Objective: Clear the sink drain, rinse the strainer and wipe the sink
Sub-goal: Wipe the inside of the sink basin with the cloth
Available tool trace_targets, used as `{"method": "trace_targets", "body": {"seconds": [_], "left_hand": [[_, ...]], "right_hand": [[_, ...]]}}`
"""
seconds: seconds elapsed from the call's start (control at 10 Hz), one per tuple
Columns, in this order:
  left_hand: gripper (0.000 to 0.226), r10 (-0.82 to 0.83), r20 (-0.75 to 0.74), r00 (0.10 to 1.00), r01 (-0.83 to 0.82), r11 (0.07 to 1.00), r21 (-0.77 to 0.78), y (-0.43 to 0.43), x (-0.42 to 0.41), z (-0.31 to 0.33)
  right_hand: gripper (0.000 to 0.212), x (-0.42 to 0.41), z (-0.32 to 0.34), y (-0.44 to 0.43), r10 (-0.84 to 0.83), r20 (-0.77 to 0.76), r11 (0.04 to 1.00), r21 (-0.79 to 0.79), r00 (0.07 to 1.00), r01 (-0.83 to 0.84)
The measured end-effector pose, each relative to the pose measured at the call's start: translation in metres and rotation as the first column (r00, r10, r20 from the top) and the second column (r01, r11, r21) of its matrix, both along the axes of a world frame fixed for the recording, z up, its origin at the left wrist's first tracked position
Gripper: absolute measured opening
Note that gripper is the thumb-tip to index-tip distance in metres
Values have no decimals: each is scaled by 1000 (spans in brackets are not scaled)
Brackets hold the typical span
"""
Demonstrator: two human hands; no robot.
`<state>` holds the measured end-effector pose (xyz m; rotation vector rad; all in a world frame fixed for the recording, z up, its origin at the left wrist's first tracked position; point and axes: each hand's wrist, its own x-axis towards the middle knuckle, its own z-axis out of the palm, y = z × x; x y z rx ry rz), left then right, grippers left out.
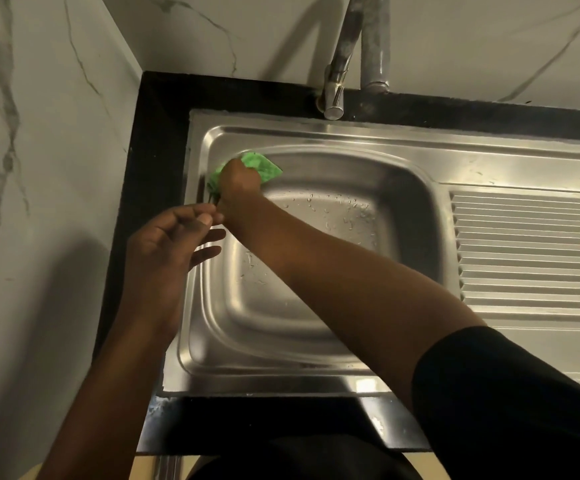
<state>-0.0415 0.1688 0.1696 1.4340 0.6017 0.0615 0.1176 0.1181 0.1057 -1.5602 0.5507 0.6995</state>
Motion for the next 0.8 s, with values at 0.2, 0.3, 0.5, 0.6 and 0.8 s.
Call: {"method": "trace_targets", "body": {"seconds": [0.2,0.3,0.5,0.6,0.8], "left_hand": [[17,69,-30,997,-71,996,-50,-6,-6,-3],[16,79,-37,996,-81,996,-43,-10,-11,-6],[22,90,-52,995,-92,995,-30,-18,-18,-3],[15,108,-58,992,-111,993,-44,-24,-22,0],[18,119,-50,992,-122,991,-56,-31,-33,0]], "right_hand": [[30,5,-22,-87,589,137,797,-264,796,-544],[42,26,-11,-140,972,154,229,-801,178,-553],[45,83,-16,-205,960,-185,-247,-913,-210,-325],[38,82,-31,-227,835,-416,-473,-877,-361,-84],[45,71,-41,-278,898,-437,-424,-833,-47,-355]]}}
